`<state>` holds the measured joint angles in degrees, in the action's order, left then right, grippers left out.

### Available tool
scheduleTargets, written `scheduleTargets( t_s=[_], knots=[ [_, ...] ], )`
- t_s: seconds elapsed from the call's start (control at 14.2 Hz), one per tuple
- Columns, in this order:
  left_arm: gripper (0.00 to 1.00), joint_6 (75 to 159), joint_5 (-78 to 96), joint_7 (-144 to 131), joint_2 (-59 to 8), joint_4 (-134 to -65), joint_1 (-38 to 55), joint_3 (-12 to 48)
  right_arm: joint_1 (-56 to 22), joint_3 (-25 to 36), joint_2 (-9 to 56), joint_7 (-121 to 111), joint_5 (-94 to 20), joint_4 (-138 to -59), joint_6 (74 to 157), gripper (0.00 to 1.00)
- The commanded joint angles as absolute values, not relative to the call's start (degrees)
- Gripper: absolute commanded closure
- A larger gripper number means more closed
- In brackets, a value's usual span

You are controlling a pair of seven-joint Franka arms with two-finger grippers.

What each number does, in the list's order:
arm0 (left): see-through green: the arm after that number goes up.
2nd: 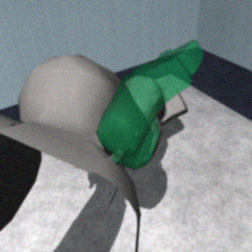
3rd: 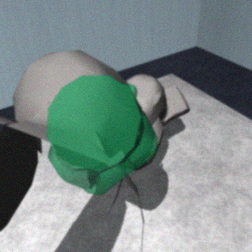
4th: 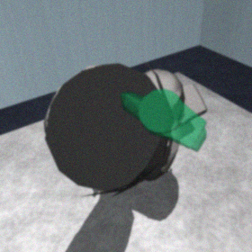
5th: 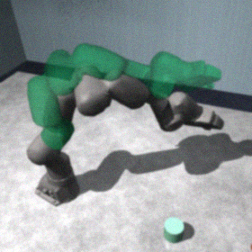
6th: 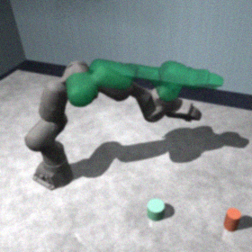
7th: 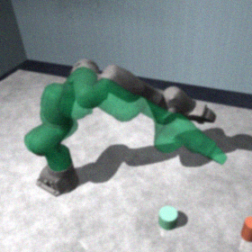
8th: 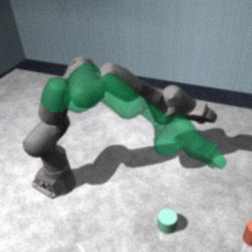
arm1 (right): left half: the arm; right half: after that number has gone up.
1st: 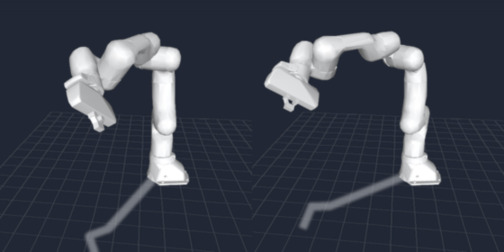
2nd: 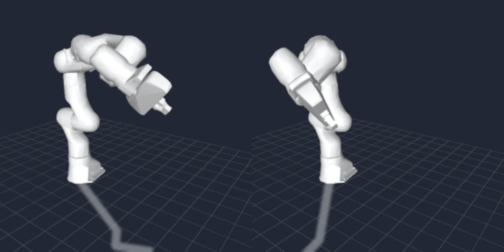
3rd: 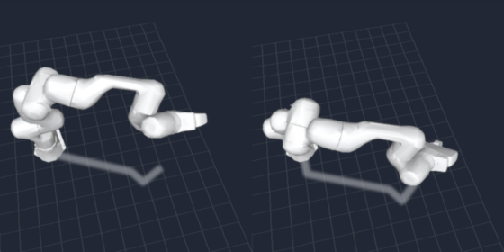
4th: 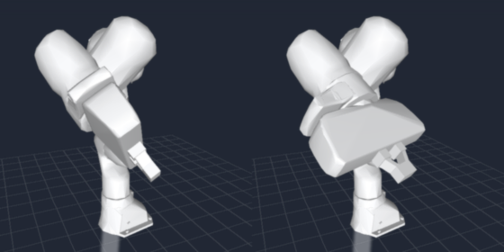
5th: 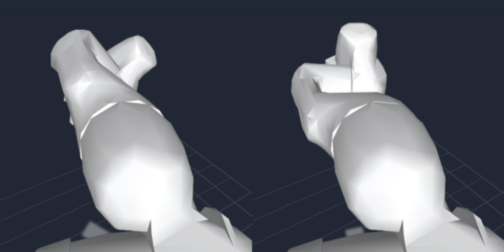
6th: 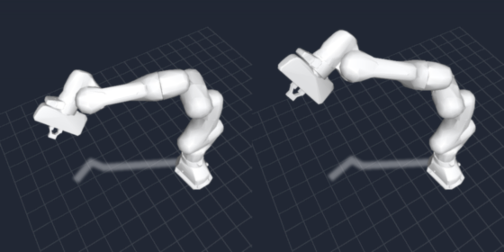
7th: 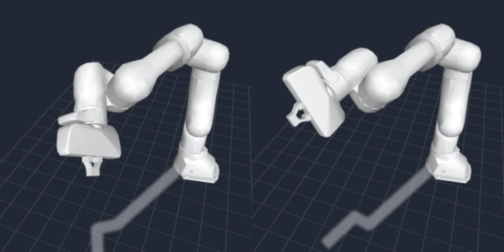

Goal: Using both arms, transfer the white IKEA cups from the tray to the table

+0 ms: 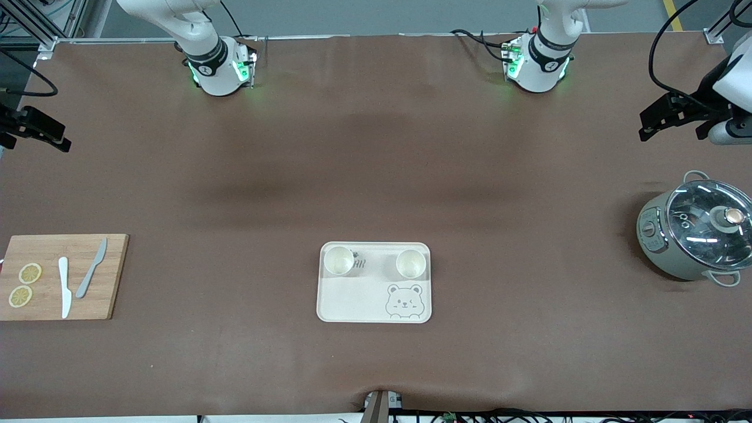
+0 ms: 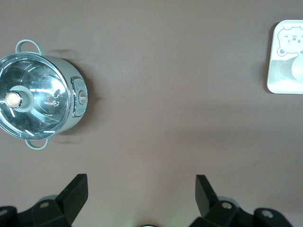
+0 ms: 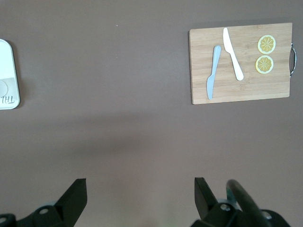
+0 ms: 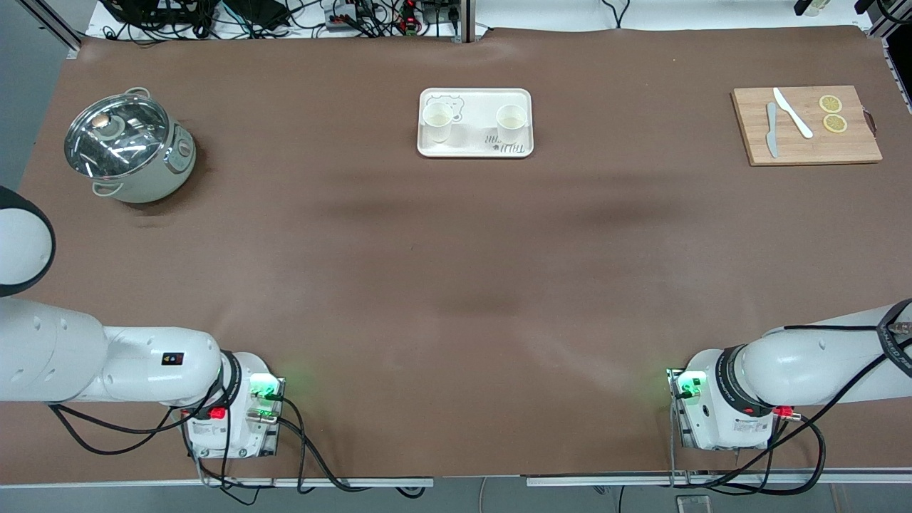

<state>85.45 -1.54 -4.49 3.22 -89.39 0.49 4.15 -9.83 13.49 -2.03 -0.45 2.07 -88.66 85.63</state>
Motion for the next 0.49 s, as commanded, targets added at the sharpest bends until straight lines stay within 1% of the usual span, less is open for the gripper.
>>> scheduleTargets(
  t_s=[0.0, 0.42],
  knots=[
    [0.0, 84.29, -2.81, -3.96, 2.72, -87.98, 0.35, 4.39, -9.14, 13.1, -1.23, 0.18, 2.11, -87.45, 85.34, 0.0],
    [0.0, 84.29, -2.72, -4.39, 2.11, -86.49, 0.18, 3.96, -9.14, 13.1, -1.23, 0.18, 2.11, -87.45, 85.25, 0.0]
  ],
)
